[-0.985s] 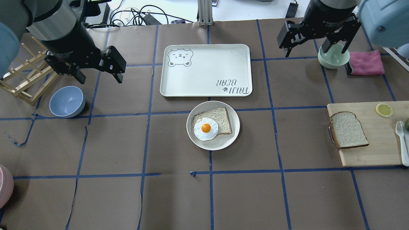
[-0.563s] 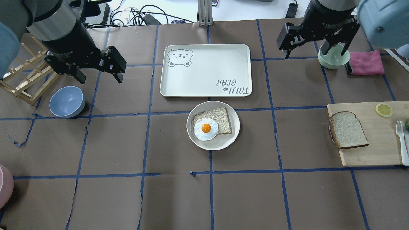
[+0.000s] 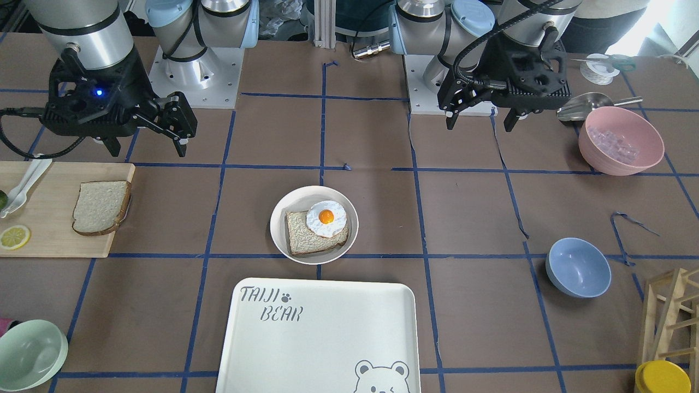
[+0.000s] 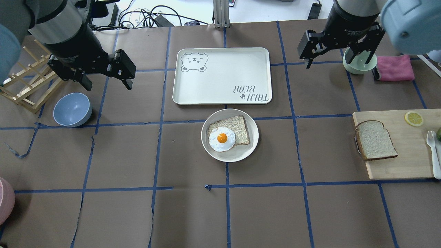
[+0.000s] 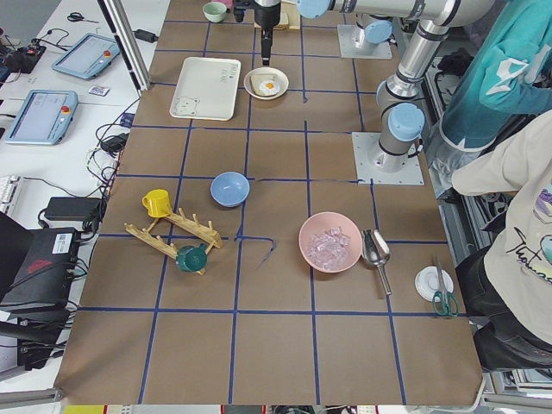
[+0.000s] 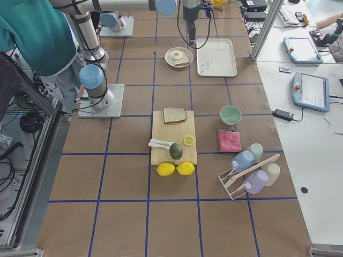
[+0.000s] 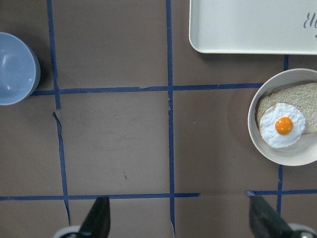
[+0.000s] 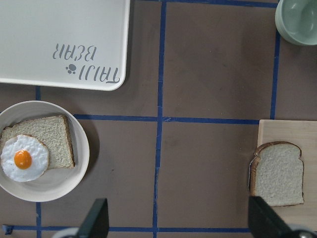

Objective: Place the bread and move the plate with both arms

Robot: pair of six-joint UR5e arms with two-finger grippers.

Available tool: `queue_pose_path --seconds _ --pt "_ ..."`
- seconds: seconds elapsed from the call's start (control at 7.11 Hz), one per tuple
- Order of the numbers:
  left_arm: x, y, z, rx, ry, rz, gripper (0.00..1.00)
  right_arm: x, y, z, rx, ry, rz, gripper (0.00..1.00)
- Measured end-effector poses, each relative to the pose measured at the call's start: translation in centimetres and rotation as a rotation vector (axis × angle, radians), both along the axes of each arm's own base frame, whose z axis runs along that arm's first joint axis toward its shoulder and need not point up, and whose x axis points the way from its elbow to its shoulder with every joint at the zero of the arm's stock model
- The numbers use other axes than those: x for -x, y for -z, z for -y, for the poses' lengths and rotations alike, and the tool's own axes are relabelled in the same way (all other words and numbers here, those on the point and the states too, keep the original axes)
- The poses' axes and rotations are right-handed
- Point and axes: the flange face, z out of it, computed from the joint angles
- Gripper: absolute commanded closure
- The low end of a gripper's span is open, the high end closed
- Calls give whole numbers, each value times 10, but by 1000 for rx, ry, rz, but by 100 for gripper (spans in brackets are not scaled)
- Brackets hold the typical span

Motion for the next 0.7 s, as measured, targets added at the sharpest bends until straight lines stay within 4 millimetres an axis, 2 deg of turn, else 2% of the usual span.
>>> queue_pose_path --seconds 0.28,0.56,0.7 --pt "0 0 0 0 0 0 0 2 8 0 -17 -1 -5 0" --pt "0 0 0 0 0 1 0 22 41 -4 -80 13 -112 0" --pt "0 0 0 0 0 1 0 36 64 -7 -125 28 -165 0"
